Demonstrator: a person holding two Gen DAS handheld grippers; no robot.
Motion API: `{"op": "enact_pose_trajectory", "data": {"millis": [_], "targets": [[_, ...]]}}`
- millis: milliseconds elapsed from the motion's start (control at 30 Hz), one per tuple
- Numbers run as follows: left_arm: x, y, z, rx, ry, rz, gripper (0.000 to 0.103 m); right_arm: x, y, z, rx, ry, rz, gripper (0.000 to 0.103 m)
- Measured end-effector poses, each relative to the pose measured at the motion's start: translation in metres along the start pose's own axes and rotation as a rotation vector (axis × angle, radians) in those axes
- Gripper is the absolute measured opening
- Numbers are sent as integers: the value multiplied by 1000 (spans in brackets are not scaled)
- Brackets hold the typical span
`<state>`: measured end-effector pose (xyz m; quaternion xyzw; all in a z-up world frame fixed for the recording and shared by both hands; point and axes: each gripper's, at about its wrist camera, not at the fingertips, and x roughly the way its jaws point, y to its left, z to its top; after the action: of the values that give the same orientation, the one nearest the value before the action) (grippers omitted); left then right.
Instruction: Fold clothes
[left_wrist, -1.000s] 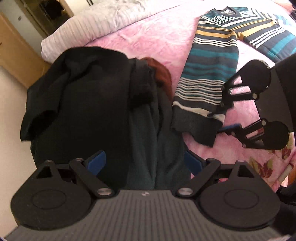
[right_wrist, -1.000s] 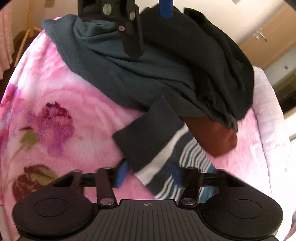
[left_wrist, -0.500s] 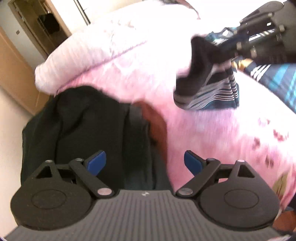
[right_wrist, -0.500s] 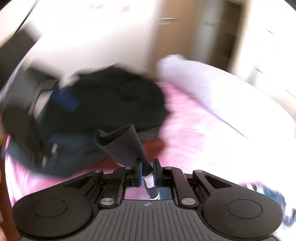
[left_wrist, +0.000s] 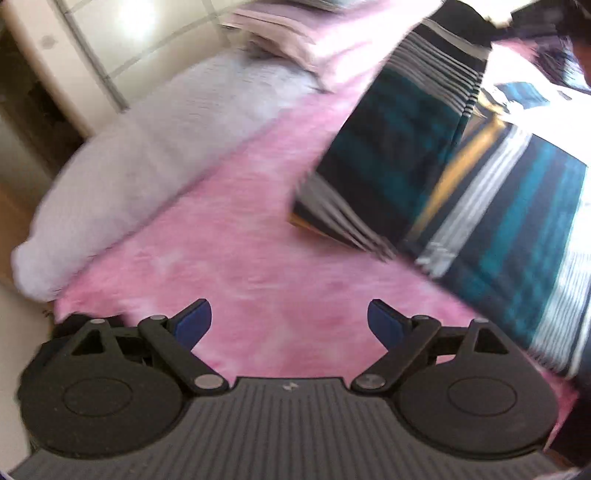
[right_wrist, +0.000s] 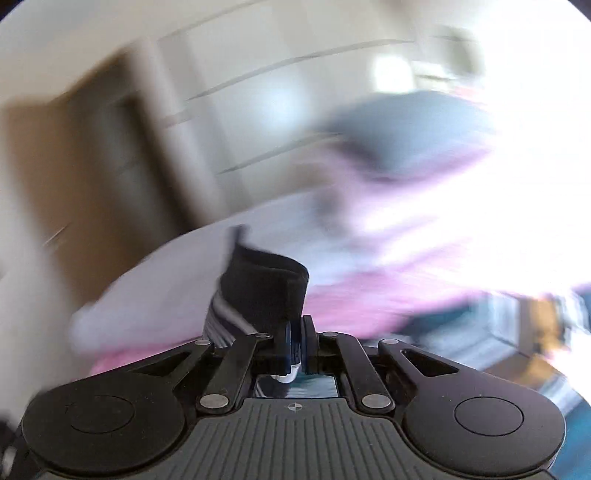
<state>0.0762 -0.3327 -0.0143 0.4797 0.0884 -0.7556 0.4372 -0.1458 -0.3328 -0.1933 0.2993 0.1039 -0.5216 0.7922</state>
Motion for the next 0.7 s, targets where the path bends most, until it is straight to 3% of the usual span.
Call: {"op": "enact_pose_trajectory", "data": {"millis": [167,267,433,600,700], "targets": [[45,-71,19,123,44,-115,89,9,-159,-55,291,165,-285,2],[69,-99,29,171,59,-162,89,13,-213,-82,377,230,-331,2],[105,-115,49,230,71,-196,89,8,-230,-89,371,250,-271,2],[128,-118,66,241,63,-189,89,-11,-212,-50,251,153,-179,2],[141,-117,75,246,65,-189,89,-6,-218,-53,224,197,-169,2]]}}
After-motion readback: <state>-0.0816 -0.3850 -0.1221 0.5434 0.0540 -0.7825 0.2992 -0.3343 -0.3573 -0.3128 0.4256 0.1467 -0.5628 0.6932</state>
